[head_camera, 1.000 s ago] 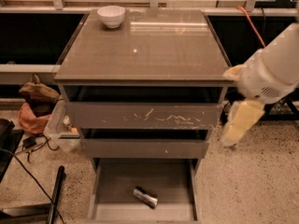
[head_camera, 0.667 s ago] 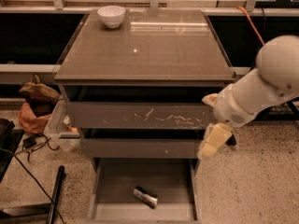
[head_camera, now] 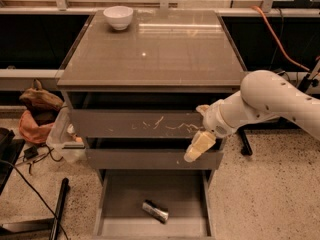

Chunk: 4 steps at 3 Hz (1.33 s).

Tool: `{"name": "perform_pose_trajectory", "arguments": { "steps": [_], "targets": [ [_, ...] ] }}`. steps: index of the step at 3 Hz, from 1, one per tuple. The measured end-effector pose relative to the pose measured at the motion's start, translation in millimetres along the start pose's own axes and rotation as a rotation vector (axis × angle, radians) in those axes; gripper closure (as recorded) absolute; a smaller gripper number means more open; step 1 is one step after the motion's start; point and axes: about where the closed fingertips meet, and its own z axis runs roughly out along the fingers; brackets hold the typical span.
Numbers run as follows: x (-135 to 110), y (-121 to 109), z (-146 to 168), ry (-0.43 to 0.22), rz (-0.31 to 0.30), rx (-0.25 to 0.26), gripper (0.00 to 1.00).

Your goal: Pick redbull can from bottom drawer and place on counter

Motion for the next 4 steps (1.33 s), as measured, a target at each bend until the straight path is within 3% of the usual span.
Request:
{"name": "perform_pose_trajectory", "arguments": {
  "steps": [2, 4],
  "targets": [
    [-2.3, 3.2, 12.7, -0.021, -0.011, -0.003, 0.0],
    [10.3, 50.8, 130.4, -0.15, 0.016, -0.039, 0.0]
  ]
}}
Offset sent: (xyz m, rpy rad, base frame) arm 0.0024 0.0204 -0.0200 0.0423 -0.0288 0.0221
